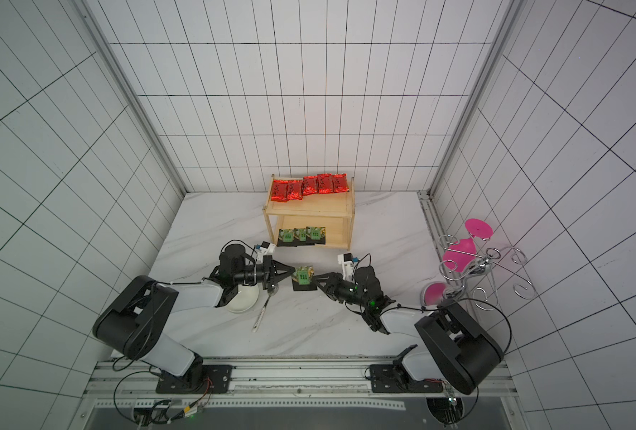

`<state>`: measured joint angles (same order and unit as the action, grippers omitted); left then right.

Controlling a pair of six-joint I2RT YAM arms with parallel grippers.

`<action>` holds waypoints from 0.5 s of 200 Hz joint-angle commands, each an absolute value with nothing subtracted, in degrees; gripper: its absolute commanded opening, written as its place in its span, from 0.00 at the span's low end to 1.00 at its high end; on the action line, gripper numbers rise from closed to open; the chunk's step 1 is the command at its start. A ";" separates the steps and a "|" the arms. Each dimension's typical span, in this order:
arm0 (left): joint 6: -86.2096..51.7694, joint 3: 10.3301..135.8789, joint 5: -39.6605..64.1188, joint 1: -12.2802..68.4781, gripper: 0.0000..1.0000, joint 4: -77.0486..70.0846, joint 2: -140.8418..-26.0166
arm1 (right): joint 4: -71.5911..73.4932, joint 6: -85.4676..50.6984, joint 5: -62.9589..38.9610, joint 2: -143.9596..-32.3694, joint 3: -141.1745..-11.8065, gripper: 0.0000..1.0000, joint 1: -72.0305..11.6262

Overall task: Place the tea bags on the shelf by color
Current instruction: Pick up the tea bag from the center of the board.

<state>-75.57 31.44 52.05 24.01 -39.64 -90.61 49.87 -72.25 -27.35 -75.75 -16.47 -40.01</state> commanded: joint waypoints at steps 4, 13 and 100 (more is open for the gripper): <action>-78.50 34.04 50.27 24.56 0.00 -50.12 -91.74 | 46.20 -82.51 -14.98 -68.01 -13.24 0.53 -42.14; -79.15 34.33 49.32 24.74 0.00 -51.95 -92.05 | 43.43 -84.16 -12.19 -65.16 -13.67 0.59 -43.36; -84.56 32.67 43.36 27.38 0.00 -64.78 -92.65 | 51.00 -86.86 -0.42 -65.41 -17.90 0.46 -50.78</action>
